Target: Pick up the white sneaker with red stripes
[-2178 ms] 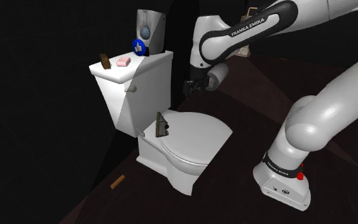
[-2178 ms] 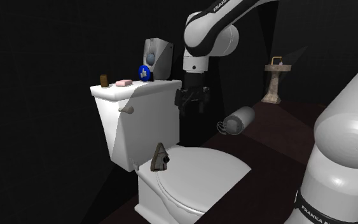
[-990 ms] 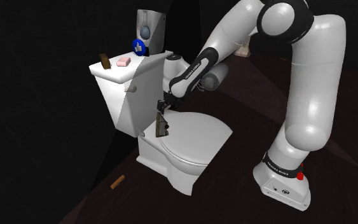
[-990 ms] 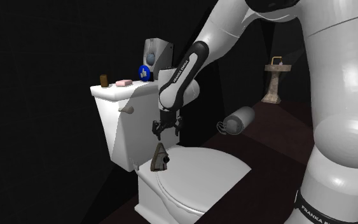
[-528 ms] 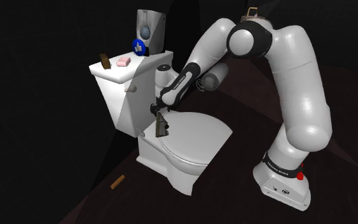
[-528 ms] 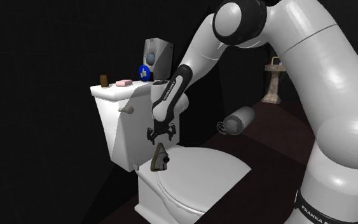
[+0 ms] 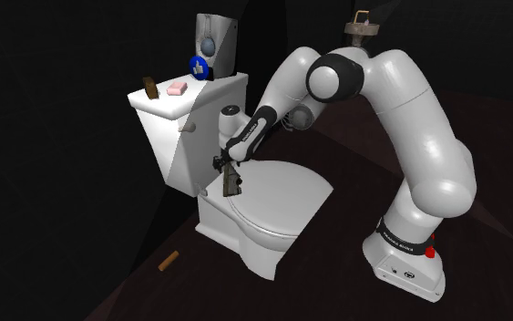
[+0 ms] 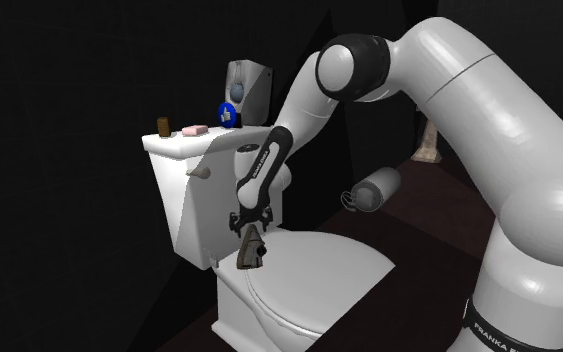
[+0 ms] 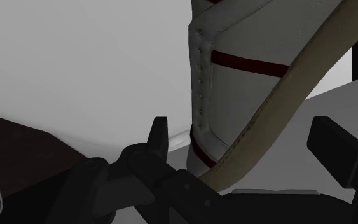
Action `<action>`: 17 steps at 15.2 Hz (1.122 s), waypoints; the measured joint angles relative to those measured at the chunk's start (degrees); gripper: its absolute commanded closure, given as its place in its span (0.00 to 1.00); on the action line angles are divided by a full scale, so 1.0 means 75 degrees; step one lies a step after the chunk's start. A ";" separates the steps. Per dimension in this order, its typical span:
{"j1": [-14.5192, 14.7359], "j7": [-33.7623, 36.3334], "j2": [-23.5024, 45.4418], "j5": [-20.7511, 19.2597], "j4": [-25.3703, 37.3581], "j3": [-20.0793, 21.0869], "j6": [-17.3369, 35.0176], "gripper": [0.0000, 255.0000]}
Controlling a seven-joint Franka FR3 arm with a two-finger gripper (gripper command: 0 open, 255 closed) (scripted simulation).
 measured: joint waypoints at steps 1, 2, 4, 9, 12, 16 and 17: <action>0.0008 0.0017 0.0076 -0.0008 0.0021 -0.0012 0.0055 0.00; 0.0016 0.0033 0.0162 -0.0013 0.0069 -0.0022 0.0094 0.00; 0.0021 0.0048 0.0213 -0.0021 0.0074 -0.0035 0.0147 1.00; 0.0024 0.0055 0.0226 -0.0025 0.0077 -0.0043 0.0165 1.00; 0.0020 0.0053 0.0229 -0.0024 0.0083 -0.0043 0.0164 1.00; 0.0012 0.0022 0.0053 -0.0011 -0.0003 -0.0014 0.0058 1.00; 0.0007 0.0009 -0.0055 -0.0006 -0.0065 -0.0005 0.0010 1.00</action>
